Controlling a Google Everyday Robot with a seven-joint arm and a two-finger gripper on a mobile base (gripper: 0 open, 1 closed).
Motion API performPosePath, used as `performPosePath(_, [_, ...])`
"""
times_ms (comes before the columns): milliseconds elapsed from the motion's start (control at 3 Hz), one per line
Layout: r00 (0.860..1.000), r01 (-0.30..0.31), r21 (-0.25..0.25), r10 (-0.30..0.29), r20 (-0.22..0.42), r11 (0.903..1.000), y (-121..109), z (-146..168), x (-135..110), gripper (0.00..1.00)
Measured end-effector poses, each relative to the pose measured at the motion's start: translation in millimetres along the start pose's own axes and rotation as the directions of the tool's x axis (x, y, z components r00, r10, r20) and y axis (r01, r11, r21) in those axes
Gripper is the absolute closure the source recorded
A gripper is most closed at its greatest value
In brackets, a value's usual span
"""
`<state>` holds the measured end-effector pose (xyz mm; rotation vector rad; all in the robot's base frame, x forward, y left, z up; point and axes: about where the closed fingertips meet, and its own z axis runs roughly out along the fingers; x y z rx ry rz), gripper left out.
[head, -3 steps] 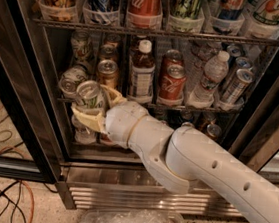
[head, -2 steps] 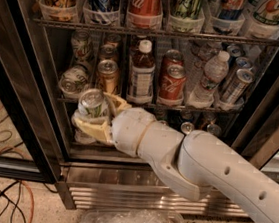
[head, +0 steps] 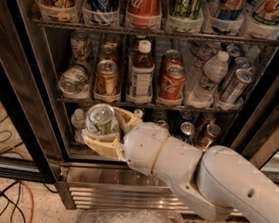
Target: Pick 7up can from middle shelf of fridge
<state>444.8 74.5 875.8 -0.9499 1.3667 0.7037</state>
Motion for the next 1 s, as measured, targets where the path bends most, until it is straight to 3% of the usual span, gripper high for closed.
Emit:
performPosePath(333, [0.999, -0.032, 0.058, 0.031, 0.026, 0.9978, 2, -27, 8, 1.0])
performPosePath(667, [0.997, -0.067, 0.157, 0.061, 0.043, 0.9852, 3, -61, 19, 1.0])
performPosePath(1000, [0.997, -0.068, 0.201, 0.062, 0.04, 0.9773, -4, -77, 21, 1.0])
